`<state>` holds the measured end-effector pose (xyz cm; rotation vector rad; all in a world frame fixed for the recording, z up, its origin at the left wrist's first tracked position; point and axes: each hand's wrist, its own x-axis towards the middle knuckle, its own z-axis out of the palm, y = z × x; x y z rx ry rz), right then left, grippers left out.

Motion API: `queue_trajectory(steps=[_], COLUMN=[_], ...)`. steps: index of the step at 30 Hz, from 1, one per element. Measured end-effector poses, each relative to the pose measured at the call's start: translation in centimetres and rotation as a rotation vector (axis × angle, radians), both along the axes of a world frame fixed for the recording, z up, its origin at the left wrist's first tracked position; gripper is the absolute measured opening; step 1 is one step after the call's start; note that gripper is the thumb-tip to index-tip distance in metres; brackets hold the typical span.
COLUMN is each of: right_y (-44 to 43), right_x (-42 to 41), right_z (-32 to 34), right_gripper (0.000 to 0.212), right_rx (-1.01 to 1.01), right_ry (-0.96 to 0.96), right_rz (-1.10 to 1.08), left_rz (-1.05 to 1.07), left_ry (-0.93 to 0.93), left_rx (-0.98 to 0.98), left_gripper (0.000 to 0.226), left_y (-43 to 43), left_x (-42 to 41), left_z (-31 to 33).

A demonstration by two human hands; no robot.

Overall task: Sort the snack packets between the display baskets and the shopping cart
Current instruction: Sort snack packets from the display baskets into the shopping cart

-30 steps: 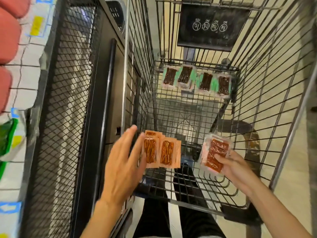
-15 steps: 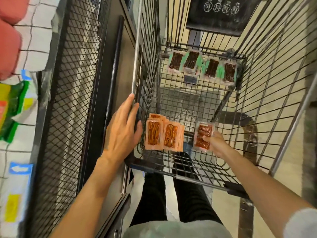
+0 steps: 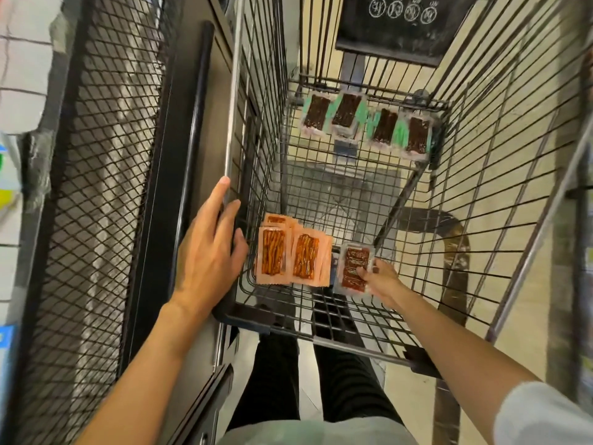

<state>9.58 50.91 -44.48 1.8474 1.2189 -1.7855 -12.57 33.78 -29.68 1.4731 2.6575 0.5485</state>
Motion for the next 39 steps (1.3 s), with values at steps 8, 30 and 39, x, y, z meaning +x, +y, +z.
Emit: queue_trajectory(steps=[8, 30, 39], right_y=[-0.5, -6.4, -14.5], right_x=[-0.6, -2.7, -4.4], right_z=[0.3, 30.4, 34.3], right_gripper=[0.028, 0.015, 0.023], right_rx=[0.370, 0.662, 0.605], right_ry=[-0.208, 0.699, 0.941], right_rz=[0.584, 1.141, 1.364], left_rz=[-0.001, 0.098, 0.751], left_ry=[-0.002, 0.056, -0.175], left_rx=[0.014, 0.007, 0.166], left_gripper=[0.033, 0.030, 0.046], left_y=[0.3, -10.0, -25.5], left_x=[0.0, 6.0, 18.5], left_z=[-0.1, 14.2, 18.6])
